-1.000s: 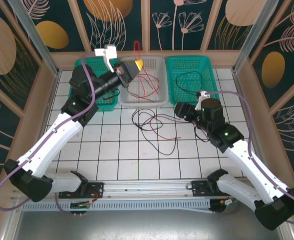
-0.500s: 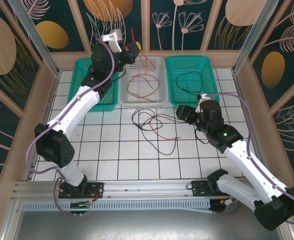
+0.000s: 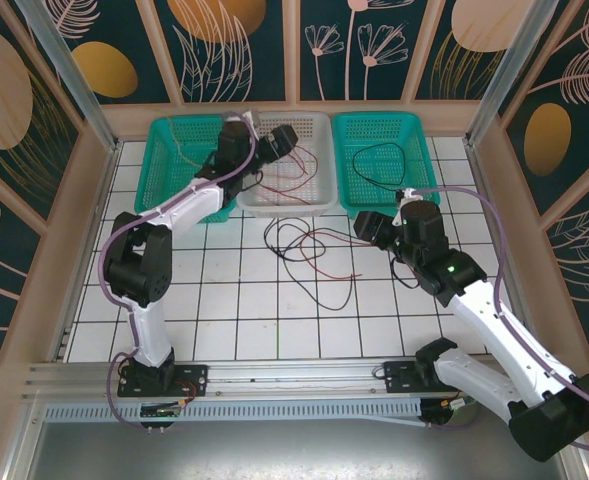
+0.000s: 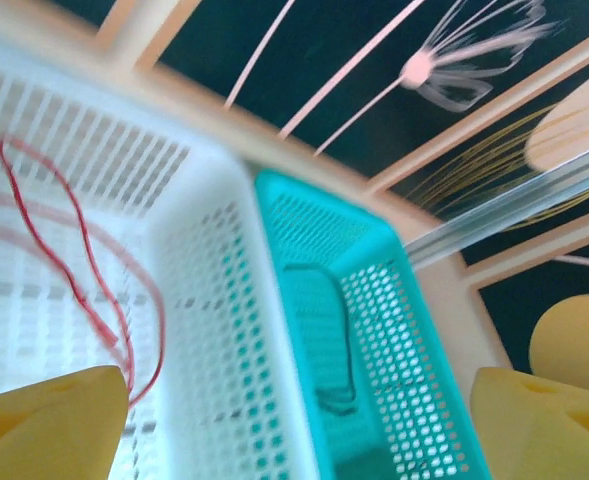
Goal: Untangle the cables
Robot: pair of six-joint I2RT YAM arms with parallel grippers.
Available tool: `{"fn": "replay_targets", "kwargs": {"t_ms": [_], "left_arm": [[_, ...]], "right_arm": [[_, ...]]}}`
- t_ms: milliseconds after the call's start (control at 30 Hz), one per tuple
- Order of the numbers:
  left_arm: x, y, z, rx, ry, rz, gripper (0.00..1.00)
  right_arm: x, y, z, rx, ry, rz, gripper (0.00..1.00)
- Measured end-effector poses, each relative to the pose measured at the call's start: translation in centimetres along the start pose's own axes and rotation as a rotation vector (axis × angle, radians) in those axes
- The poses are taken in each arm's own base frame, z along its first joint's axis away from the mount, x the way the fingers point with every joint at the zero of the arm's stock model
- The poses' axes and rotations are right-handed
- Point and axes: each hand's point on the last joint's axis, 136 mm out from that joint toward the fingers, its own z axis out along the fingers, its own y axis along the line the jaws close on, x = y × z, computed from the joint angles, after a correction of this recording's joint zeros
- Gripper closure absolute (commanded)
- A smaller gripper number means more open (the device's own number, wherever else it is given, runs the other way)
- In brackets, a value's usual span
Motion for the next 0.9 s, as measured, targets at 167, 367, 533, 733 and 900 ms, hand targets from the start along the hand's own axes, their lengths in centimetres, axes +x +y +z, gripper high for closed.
{"fn": "replay_targets", "kwargs": {"t_ms": [167, 367, 533, 733, 900], "left_arm": [[2.7, 1.8, -1.5, -0.05, 0.078, -0.026, 0.11], [-1.3, -4.1, -8.0, 0.019, -0.017, 0.066, 0.14], [-3.7, -7.2, -14.8, 0.045, -0.142, 0.147, 0.16], [-1.2, -4.4, -18.5, -0.024, -0.141, 0.166, 0.2], [2.7, -0.5, -19.1, -0.09, -0.068, 0.127, 0.26]], "right_arm": [[1.0, -0.4, 0.8, 0.006, 0.039, 0.016, 0.33], [4.5, -1.4, 3.6, 0.038, 0.167, 0.023, 0.39], [10.0, 0.4, 5.7, 0.034, 0.333, -0.07, 0.43], [15.6, 1.0, 8.8, 0.108, 0.499, -0.166, 0.5], [15.3, 0.4, 12.0, 0.202, 0.479, -0.145, 0.61]]}}
